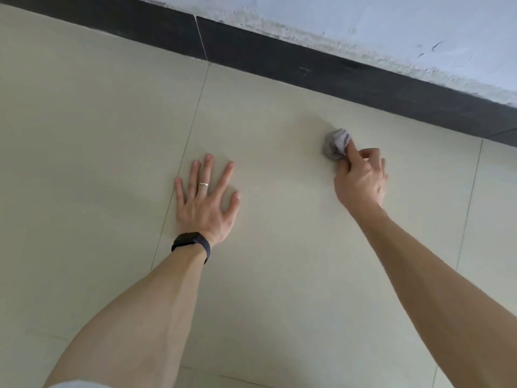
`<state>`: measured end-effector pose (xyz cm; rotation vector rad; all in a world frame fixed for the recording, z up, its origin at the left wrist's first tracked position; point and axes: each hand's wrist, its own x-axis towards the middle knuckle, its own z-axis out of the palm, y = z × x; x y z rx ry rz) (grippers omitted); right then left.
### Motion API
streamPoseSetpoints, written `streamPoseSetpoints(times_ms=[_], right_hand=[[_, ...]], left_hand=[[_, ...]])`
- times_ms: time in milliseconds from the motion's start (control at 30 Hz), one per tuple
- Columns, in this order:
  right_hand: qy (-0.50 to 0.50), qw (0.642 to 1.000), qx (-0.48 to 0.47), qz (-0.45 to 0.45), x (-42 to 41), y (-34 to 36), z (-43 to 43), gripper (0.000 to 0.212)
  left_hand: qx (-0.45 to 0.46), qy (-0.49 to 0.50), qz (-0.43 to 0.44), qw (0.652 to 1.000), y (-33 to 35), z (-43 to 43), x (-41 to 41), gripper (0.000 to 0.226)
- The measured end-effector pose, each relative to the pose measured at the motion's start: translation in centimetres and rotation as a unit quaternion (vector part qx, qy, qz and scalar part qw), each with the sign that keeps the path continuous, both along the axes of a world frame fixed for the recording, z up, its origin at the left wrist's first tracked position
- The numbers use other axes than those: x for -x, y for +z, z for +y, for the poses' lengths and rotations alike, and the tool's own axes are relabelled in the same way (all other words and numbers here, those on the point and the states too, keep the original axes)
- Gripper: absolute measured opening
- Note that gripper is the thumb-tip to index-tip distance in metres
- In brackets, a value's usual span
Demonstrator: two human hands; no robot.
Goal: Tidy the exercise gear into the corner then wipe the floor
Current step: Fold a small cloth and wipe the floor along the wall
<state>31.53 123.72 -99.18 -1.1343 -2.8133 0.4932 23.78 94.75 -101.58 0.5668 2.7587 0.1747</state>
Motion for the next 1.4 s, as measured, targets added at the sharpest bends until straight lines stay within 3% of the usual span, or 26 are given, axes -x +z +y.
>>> streamPoseSetpoints(times_ms=[67, 167, 267, 367, 433, 567, 633, 700, 767, 867, 933, 967, 1000, 1067, 1100, 1133, 1200, 1300, 1400], right_hand=[[-0.033, 0.999, -0.011, -0.026, 0.7, 0.0, -1.7, 0.047], [0.174, 0.984, -0.027, 0.017, -4.8, 0.2, -10.1, 0.051], [0.431, 0.901, 0.047, 0.000, -14.6, 0.5, -18.6, 0.055], [0.543, 0.838, 0.058, 0.003, -17.4, 0.6, -19.3, 0.050], [0.525, 0.851, 0.019, 0.026, -14.7, 0.0, -17.3, 0.050], [0.246, 0.969, 0.020, 0.014, -7.1, 0.3, -13.6, 0.049], [0.178, 0.983, 0.036, -0.010, -5.7, 0.1, -15.1, 0.054], [0.214, 0.976, 0.040, 0.001, -7.3, 0.3, -18.8, 0.058], [0.361, 0.931, 0.056, 0.017, -11.8, 0.2, -23.4, 0.058], [0.611, 0.789, 0.069, 0.015, -17.8, -0.1, -27.6, 0.055], [0.672, 0.738, 0.043, 0.041, -15.9, -0.5, -27.1, 0.051], [0.658, 0.750, 0.015, 0.063, -13.6, -0.7, -26.5, 0.049], [0.607, 0.791, -0.006, 0.071, -10.9, -0.8, -25.5, 0.047], [0.420, 0.906, -0.004, 0.045, -6.0, -0.5, -23.5, 0.043], [0.330, 0.944, 0.019, 0.027, -4.8, -0.3, -23.2, 0.042], [0.280, 0.959, 0.038, 0.014, -4.8, -0.2, -23.7, 0.043], [0.311, 0.949, 0.041, 0.016, -7.6, 0.2, -25.9, 0.046], [0.444, 0.896, 0.023, 0.005, -13.4, 1.2, -28.6, 0.055], [0.474, 0.879, 0.000, -0.043, -15.7, 3.1, -29.1, 0.042]], left_hand=[[-0.006, 0.001, 0.017, 1.000, 0.0, 0.0, 0.0, 0.061], [0.008, -0.001, 0.019, 1.000, 0.3, 0.2, -0.1, 0.061], [0.004, -0.012, -0.007, 1.000, 0.7, 0.0, 0.1, 0.060], [-0.005, -0.052, -0.055, 0.997, 2.8, -1.3, 1.0, 0.059], [0.001, -0.040, -0.015, 0.999, 4.5, -3.9, -0.1, 0.058], [-0.020, 0.152, -0.041, 0.987, 5.9, -12.1, -8.6, 0.060], [0.007, 0.207, -0.072, 0.976, 5.9, -15.4, -13.2, 0.060], [0.046, 0.239, -0.088, 0.966, 5.7, -17.3, -15.9, 0.059], [0.052, 0.269, -0.112, 0.955, 5.5, -18.1, -16.7, 0.058], [0.041, 0.263, -0.150, 0.952, 5.7, -18.9, -16.1, 0.057], [0.057, 0.242, -0.170, 0.954, 6.0, -19.5, -15.7, 0.057], [0.066, 0.231, -0.175, 0.955, 6.2, -19.8, -15.5, 0.057], [0.076, 0.222, -0.179, 0.955, 6.3, -19.8, -15.4, 0.057], [0.091, 0.213, -0.190, 0.954, 6.5, -19.7, -15.2, 0.058], [0.096, 0.211, -0.195, 0.953, 6.6, -19.5, -15.1, 0.059], [0.102, 0.209, -0.202, 0.951, 6.8, -19.4, -14.9, 0.060], [0.122, 0.200, -0.221, 0.947, 7.6, -19.0, -14.3, 0.061], [0.169, 0.167, -0.243, 0.940, 10.2, -18.1, -13.5, 0.062], [0.167, 0.136, -0.220, 0.951, 15.1, -16.5, -13.4, 0.064]])
